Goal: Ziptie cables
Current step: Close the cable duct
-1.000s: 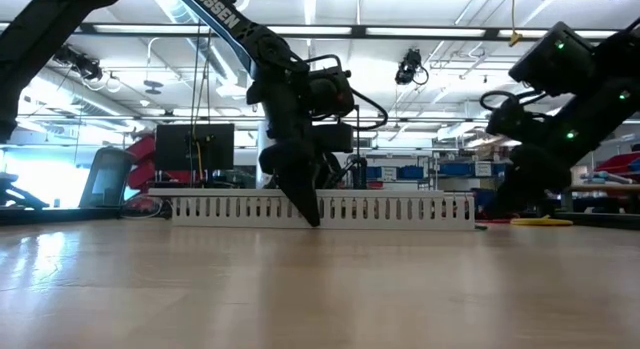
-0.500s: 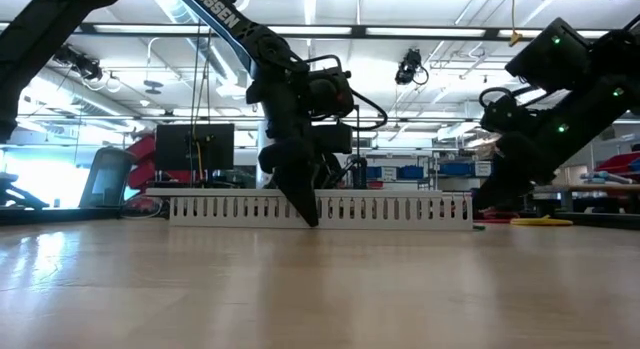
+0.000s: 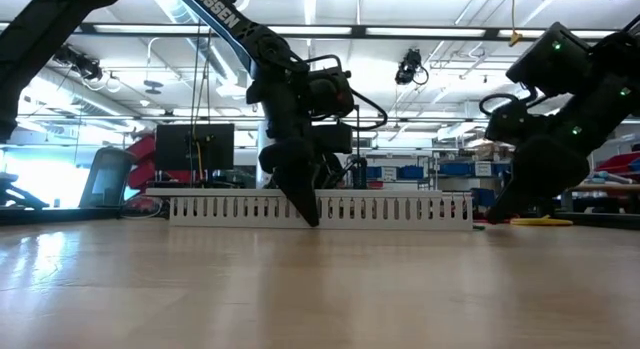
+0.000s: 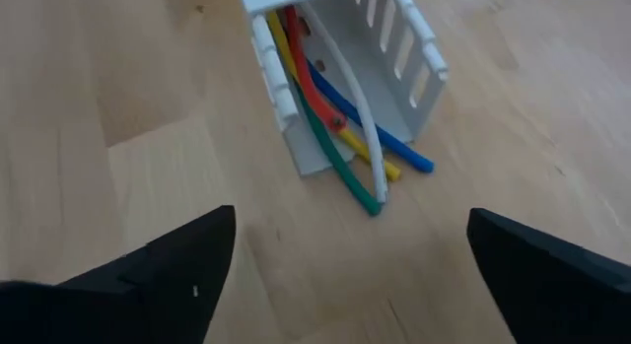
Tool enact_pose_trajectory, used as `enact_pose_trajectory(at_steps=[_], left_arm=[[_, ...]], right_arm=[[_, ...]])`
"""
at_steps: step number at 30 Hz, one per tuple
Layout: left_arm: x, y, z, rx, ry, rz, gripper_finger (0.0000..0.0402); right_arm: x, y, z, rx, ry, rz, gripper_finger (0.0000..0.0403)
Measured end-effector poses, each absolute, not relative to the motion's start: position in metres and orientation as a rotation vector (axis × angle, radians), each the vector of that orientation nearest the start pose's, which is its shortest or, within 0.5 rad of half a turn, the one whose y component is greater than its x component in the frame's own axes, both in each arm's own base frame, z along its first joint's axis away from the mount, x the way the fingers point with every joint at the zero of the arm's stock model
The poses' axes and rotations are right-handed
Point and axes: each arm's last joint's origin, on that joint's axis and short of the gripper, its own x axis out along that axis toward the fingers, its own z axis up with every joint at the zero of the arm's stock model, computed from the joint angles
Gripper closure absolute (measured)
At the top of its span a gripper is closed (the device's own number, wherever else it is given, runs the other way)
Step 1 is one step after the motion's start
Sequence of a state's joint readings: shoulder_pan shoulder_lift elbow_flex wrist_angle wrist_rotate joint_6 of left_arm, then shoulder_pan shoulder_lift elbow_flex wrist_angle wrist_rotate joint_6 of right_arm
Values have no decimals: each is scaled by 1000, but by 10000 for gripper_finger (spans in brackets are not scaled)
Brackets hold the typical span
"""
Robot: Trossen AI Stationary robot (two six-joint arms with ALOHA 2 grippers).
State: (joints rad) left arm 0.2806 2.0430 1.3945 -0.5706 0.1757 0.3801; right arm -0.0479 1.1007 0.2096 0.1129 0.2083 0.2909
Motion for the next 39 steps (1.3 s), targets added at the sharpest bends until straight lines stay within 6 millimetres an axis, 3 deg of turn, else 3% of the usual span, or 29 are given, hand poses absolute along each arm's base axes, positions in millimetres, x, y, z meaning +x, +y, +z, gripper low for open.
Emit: enact_pose_trajectory(at_steps=[6, 14, 23, 27, 39], left_arm=[[392, 108, 149, 58, 1166, -128, 124], [392, 108, 149, 54, 1157, -122, 124], [393, 108, 149, 71, 1152, -133, 124], [393, 108, 149, 73, 1151, -133, 124], [394, 108, 150, 81, 1137, -132, 124]], right_arm=[[171, -14, 121, 137, 719, -317, 17], [172, -15, 122, 176, 691, -337, 26], [175, -18, 127, -32, 657, -359, 26], [180, -20, 129, -26, 609, -320, 27], [194, -24, 111, 1, 610, -285, 31]])
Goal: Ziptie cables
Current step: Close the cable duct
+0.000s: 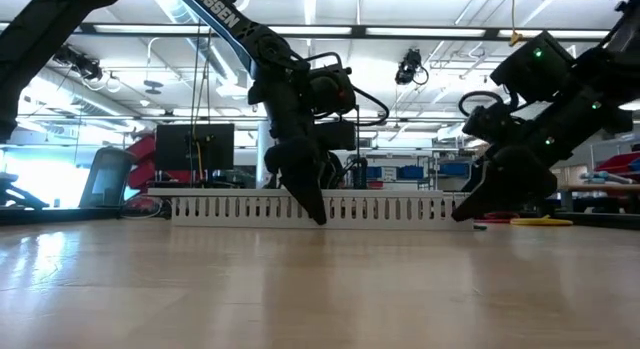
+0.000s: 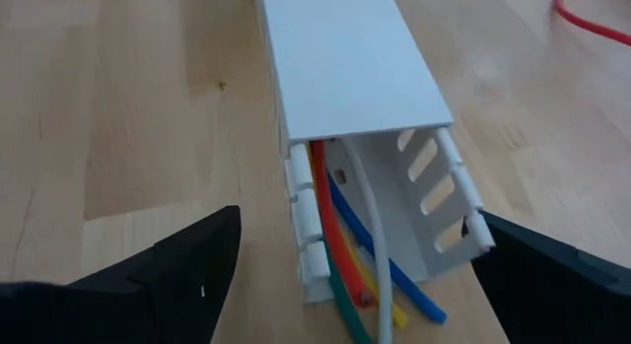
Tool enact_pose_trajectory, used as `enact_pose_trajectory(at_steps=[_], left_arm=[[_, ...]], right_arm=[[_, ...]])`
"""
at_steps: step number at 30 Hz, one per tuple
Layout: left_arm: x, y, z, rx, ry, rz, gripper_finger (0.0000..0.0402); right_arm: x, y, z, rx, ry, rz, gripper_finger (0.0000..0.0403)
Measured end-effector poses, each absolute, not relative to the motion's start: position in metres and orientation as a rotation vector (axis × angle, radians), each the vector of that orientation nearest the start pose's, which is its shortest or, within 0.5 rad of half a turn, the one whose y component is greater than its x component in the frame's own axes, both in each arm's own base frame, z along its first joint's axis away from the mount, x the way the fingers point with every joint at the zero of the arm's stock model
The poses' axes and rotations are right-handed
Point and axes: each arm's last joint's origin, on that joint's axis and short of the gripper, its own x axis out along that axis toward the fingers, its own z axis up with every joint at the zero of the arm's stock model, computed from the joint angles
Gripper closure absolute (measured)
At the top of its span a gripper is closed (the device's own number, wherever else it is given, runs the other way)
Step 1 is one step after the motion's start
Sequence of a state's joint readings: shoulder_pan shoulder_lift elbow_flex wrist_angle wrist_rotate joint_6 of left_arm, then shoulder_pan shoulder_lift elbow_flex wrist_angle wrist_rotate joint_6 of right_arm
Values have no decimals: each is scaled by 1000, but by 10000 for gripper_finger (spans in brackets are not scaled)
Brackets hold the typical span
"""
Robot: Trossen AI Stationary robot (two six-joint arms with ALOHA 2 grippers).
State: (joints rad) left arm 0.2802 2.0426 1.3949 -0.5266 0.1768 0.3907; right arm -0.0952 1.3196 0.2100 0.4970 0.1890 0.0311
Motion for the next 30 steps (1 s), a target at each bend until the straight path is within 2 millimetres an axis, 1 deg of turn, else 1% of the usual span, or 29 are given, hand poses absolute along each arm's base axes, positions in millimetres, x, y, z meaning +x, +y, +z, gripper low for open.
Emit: enact_pose_trajectory(at_steps=[6, 11, 14, 24, 30], left_arm=[[391, 108, 149, 132, 1169, -181, 124], [389, 108, 149, 151, 1183, -201, 124], [389, 110, 149, 148, 1183, -198, 124], [389, 110, 149, 148, 1179, -195, 124], [390, 110, 149, 129, 1170, -177, 124]], right_arm=[[198, -24, 103, 41, 617, -298, 63], [201, -24, 102, 53, 593, -298, 92], [204, -25, 103, 47, 555, -296, 97], [205, -25, 102, 60, 547, -288, 101], [205, -24, 102, 65, 548, -273, 133]])
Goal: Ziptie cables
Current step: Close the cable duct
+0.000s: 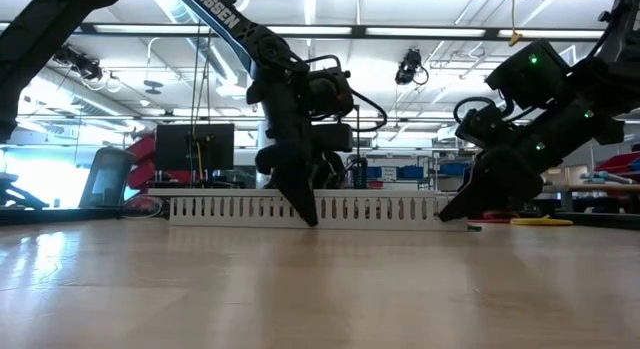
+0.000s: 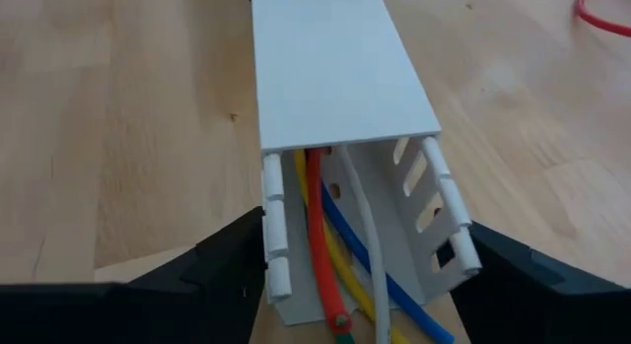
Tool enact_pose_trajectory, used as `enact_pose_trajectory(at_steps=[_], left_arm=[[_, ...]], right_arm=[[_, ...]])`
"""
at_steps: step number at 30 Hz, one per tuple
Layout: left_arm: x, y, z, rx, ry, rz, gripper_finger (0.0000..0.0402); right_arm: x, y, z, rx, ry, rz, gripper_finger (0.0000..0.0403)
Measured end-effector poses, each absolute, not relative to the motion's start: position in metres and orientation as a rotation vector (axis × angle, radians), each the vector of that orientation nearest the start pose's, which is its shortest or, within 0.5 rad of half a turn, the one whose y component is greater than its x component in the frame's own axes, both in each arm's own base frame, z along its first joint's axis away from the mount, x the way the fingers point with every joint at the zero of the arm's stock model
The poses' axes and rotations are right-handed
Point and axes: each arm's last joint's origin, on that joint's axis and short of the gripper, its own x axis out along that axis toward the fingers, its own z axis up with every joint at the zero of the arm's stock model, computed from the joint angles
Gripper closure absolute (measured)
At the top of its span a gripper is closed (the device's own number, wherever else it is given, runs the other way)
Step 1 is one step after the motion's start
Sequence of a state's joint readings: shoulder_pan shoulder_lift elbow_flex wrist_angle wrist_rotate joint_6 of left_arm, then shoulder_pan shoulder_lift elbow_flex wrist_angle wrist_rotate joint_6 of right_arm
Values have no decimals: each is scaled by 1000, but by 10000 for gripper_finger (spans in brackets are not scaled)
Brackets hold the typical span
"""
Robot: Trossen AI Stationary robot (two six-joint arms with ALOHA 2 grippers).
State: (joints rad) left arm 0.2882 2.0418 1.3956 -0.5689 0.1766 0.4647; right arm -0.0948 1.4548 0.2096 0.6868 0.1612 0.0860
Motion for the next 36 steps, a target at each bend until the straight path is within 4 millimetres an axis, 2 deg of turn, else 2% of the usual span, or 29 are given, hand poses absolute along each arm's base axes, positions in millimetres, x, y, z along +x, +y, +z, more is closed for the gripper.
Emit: enact_pose_trajectory(at_steps=[7, 12, 21, 25, 32, 36], left_arm=[[393, 111, 150, 122, 1142, -143, 124], [393, 111, 150, 125, 1139, -137, 121], [398, 112, 152, 143, 1093, -120, 90], [410, 109, 164, 137, 1002, -136, 88], [431, 103, 197, 154, 821, -222, 88], [433, 101, 200, 159, 797, -253, 88]], right_arm=[[205, -24, 102, 66, 547, -267, 164], [205, -24, 102, 70, 548, -255, 165], [205, -24, 102, 74, 548, -254, 166], [205, -24, 102, 75, 548, -251, 167], [205, -23, 102, 75, 548, -247, 167], [205, -23, 102, 75, 548, -247, 167]])
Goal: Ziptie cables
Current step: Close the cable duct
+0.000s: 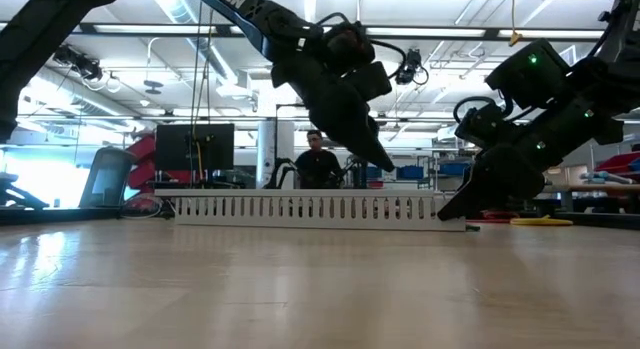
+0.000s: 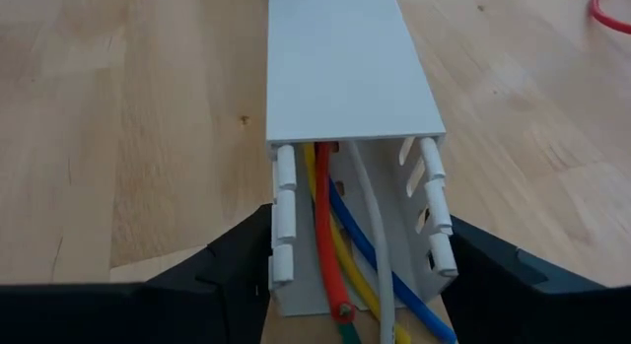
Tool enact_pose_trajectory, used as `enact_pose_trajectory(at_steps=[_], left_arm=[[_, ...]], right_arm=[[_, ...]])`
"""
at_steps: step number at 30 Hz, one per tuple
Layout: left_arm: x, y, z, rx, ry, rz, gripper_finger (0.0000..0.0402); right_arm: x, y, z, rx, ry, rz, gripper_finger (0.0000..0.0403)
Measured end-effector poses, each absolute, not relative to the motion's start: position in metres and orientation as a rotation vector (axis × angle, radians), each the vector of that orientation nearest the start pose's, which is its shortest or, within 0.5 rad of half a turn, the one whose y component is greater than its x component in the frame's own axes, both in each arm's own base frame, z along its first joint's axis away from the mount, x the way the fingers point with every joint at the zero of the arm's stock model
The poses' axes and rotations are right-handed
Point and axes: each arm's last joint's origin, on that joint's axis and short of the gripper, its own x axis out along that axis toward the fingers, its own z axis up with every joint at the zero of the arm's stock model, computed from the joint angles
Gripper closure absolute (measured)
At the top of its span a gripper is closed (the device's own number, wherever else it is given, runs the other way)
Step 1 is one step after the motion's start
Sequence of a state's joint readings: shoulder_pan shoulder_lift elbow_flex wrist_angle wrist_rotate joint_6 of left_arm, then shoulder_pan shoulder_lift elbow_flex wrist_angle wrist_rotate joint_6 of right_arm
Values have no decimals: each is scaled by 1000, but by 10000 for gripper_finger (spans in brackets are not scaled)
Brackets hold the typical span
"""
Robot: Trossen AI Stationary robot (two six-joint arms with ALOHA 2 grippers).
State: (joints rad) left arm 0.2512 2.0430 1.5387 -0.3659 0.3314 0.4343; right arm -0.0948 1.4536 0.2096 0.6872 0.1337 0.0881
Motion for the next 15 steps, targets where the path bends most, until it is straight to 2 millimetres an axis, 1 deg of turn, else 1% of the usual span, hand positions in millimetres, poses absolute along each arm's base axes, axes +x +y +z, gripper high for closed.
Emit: enact_pose_trajectory(at_steps=[6, 12, 15], left_arm=[[435, 97, 199, 165, 786, -263, 111], [437, 94, 201, 181, 766, -258, 155], [437, 96, 201, 196, 773, -220, 178]], right_arm=[[205, -23, 102, 74, 548, -247, 168], [205, -23, 102, 73, 548, -247, 168], [205, -23, 102, 73, 548, -247, 168]])
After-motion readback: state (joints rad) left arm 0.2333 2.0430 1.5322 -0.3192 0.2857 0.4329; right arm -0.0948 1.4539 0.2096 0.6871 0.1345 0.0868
